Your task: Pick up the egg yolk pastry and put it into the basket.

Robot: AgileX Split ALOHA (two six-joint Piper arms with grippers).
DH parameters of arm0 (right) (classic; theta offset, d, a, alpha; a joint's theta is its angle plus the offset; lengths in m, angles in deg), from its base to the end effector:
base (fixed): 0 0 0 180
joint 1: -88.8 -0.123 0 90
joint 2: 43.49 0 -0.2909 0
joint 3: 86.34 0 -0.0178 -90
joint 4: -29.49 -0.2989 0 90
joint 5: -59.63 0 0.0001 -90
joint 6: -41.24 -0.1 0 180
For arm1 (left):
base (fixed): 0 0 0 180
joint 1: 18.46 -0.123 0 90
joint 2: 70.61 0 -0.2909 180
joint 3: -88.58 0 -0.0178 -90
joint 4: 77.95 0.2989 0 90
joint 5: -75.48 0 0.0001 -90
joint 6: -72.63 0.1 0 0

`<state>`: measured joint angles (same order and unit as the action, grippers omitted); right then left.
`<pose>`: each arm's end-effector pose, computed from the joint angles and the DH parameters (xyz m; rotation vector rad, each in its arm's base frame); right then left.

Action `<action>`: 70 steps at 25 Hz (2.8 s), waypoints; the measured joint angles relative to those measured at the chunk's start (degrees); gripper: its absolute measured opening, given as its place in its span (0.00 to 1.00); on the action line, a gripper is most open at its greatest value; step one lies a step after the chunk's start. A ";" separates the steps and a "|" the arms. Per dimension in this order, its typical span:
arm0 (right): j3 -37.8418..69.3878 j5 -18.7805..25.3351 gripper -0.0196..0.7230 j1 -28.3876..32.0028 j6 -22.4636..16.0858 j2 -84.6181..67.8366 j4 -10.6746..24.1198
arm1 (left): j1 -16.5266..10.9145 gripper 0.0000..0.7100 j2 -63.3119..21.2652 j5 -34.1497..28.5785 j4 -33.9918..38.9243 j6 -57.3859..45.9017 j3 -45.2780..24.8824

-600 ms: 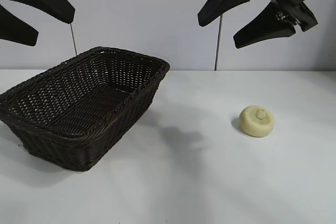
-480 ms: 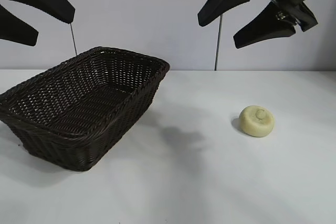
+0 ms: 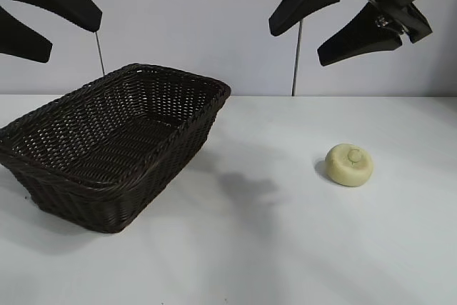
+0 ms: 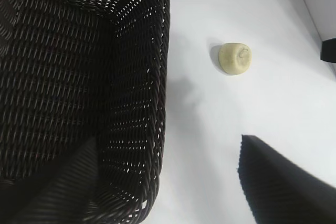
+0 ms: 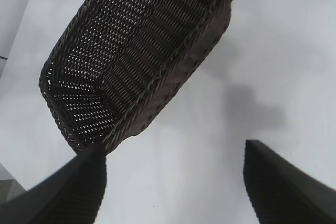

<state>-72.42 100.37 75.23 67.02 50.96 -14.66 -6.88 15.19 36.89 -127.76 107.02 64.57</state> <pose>0.3479 0.1308 0.2674 -0.2785 2.4457 0.7626 0.3096 -0.1121 0.2642 0.3040 2.3753 -0.7575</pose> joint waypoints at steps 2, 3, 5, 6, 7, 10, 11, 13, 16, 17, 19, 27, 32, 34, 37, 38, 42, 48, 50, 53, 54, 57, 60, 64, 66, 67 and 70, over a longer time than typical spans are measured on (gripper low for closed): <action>0.00 0.00 0.74 0.00 0.00 0.00 0.00 | 0.00 0.76 0.00 0.00 0.00 0.00 0.00; 0.00 0.00 0.74 0.00 0.00 0.00 0.00 | 0.00 0.76 0.00 0.00 0.00 0.00 0.00; 0.00 0.00 0.74 0.00 0.00 0.00 0.00 | 0.00 0.76 0.00 0.00 0.00 0.00 0.00; 0.00 0.00 0.74 0.00 0.00 0.00 0.00 | 0.00 0.76 0.00 0.00 0.00 0.00 0.00; 0.00 0.00 0.74 0.00 0.00 0.00 0.00 | 0.00 0.76 0.00 0.00 0.00 0.00 0.00; 0.00 0.00 0.74 0.00 0.00 0.00 0.00 | 0.00 0.76 0.00 0.00 0.00 0.00 0.00; 0.00 0.00 0.74 0.00 0.00 0.00 0.00 | 0.00 0.76 0.00 0.00 0.00 0.00 0.00; 0.00 0.00 0.74 0.00 0.00 0.00 0.00 | 0.00 0.76 0.00 0.56 0.00 0.00 0.00; 0.00 0.00 0.74 0.00 0.00 0.00 0.00 | 0.00 0.76 0.00 0.76 0.00 -3.37 0.00; 0.00 0.00 0.74 0.00 0.00 0.00 0.00 | 0.00 0.76 0.00 0.27 0.00 -6.61 0.00; 0.00 0.00 0.74 0.00 0.00 0.00 0.00 | 0.00 0.76 0.00 -1.39 0.00 -14.75 0.11; 0.00 0.00 0.74 0.00 0.00 0.00 0.00 | 0.00 0.76 0.00 -7.62 0.24 -42.48 0.29; 0.00 0.00 0.74 0.00 0.00 0.00 0.00 | 0.00 0.76 0.00 -8.48 9.64 -56.57 0.29; 0.00 0.06 0.74 0.00 0.00 0.00 0.00 | 0.00 0.76 0.00 -9.60 17.15 -63.55 0.29; 0.00 0.06 0.74 0.00 0.00 0.00 0.00 | 0.00 0.76 0.00 -10.04 26.68 -75.11 0.29; 0.00 0.06 0.74 0.00 0.00 0.00 0.00 | 0.00 0.76 0.00 -10.08 28.84 -78.51 0.29; 0.00 0.06 0.74 0.00 0.00 0.00 0.00 | 0.00 0.76 0.00 -9.70 31.51 -84.34 0.31; 0.00 0.06 0.74 0.00 0.00 0.00 0.00 | 1.03 0.76 0.00 -9.31 31.95 -86.37 0.36; 0.00 0.06 0.74 0.00 0.00 0.11 0.00 | 2.03 0.76 0.00 -8.20 32.19 -87.75 0.36; 0.00 0.06 0.74 0.00 0.00 0.18 0.00 | 2.68 0.76 0.60 -7.06 33.44 -89.54 0.36; 0.00 0.06 0.74 0.00 0.00 0.18 0.00 | 2.68 0.76 1.41 -6.99 33.86 -89.92 0.38; 0.00 0.06 0.74 0.00 0.00 0.18 0.00 | 3.45 0.76 5.06 -6.86 34.52 -90.27 0.38; 0.00 0.25 0.74 0.00 0.00 0.18 0.06 | 4.08 0.76 8.40 -4.96 34.52 -90.33 0.38; 0.00 0.44 0.74 0.00 0.00 0.18 0.17 | 4.15 0.76 12.31 -2.80 34.52 -90.38 0.38; 0.00 0.44 0.74 0.00 0.00 0.23 0.17 | 4.15 0.76 14.48 -1.26 34.52 -90.38 0.38; 0.00 0.44 0.74 0.00 0.00 0.23 0.17 | 4.15 0.76 15.43 -0.46 34.52 -90.38 0.38; 0.00 0.44 0.74 0.00 0.00 0.23 0.17 | 4.15 0.76 18.56 1.56 34.52 -90.38 0.38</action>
<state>-72.42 100.82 75.23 67.02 51.18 -14.49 -2.74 33.75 38.44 -93.24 16.64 64.95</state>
